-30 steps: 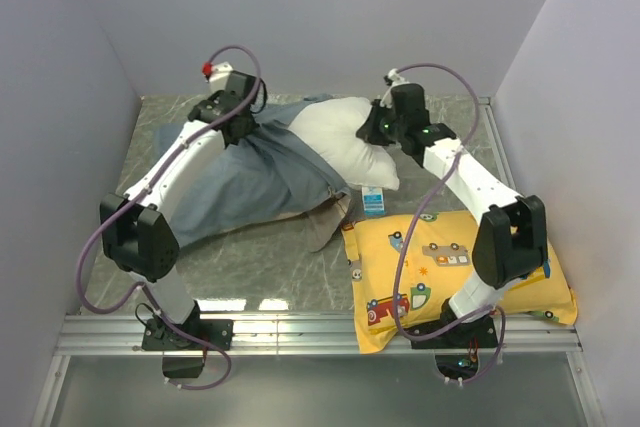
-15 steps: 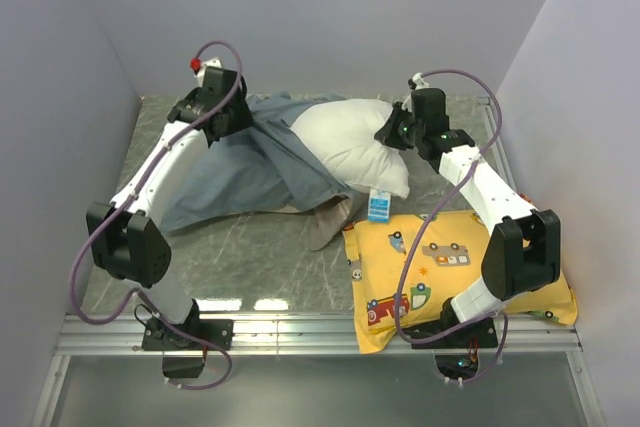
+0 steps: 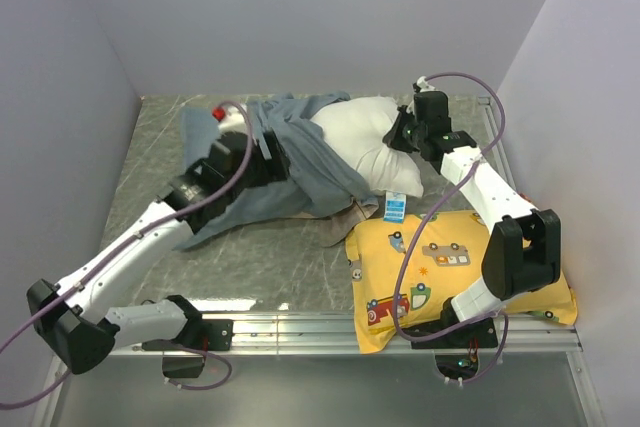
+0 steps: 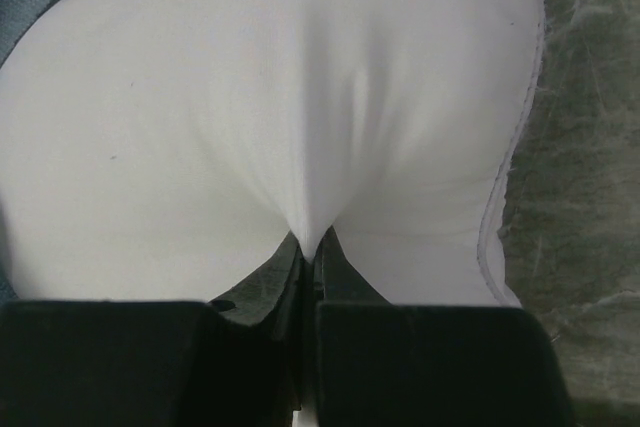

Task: Remove the pillowcase from the pillow

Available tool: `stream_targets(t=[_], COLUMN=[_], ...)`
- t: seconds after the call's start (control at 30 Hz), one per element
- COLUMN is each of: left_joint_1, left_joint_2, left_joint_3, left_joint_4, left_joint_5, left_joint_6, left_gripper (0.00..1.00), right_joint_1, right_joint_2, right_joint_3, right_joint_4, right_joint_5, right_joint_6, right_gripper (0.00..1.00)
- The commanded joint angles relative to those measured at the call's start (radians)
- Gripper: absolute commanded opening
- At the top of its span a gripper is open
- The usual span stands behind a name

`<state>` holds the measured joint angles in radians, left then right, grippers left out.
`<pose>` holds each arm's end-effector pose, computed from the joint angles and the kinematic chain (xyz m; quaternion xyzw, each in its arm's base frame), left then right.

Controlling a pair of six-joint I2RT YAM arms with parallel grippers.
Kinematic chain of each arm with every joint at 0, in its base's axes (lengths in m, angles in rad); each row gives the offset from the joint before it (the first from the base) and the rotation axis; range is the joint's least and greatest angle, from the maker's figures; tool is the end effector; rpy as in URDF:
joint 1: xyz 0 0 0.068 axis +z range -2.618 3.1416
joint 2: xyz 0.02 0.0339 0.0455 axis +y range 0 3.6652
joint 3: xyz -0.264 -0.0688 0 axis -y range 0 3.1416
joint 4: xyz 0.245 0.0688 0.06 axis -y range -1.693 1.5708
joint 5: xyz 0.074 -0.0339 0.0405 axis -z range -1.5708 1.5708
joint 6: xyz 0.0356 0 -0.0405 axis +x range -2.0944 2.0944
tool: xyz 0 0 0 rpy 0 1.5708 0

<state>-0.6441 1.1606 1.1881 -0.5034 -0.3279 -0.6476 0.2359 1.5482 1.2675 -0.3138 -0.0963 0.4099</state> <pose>0.2098 -0.1432 0.3730 -0.0864 0.8423 -0.1978 0.4940 0.3460 0.0867 0.3059 0.0542 0.8808 0.1890 0.4307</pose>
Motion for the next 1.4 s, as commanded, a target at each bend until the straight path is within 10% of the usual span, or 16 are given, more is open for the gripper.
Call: stream_targets(t=[0.0, 0.4, 0.6, 1.03, 1.2, 1.37], left_joint_1=[-0.089, -0.261, -0.212, 0.441, 0.396, 0.023], left_joint_2=[0.016, 0.226, 0.321, -0.162, -0.214, -0.148], left_joint_3=[-0.117, -0.266, -0.154, -0.358, -0.416, -0.355], left_joint_4=[0.097, 0.393, 0.099, -0.023, 0.214, 0.244], left_joint_5=[-0.017, -0.216, -0.414, -0.286, 0.001, -0.132], left_joint_6=[-0.087, -0.274, -0.403, -0.359, -0.239, -0.254], left_gripper=[0.86, 0.8, 0.01, 0.0, 0.0, 0.42], right_joint_1=[0.008, 0.054, 0.04, -0.092, -0.063, -0.032], right_joint_2=[-0.016, -0.025, -0.025, 0.009, -0.003, -0.005], right_joint_3=[-0.008, -0.016, 0.033, 0.155, 0.122, 0.098], right_joint_4=[0.007, -0.013, -0.042, -0.087, -0.064, -0.056], right_joint_5=[0.058, 0.095, 0.125, 0.064, 0.046, 0.063], right_joint_6=[-0.023, -0.031, -0.04, -0.017, -0.014, -0.014], right_gripper=[0.0, 0.0, 0.0, 0.0, 0.0, 0.0])
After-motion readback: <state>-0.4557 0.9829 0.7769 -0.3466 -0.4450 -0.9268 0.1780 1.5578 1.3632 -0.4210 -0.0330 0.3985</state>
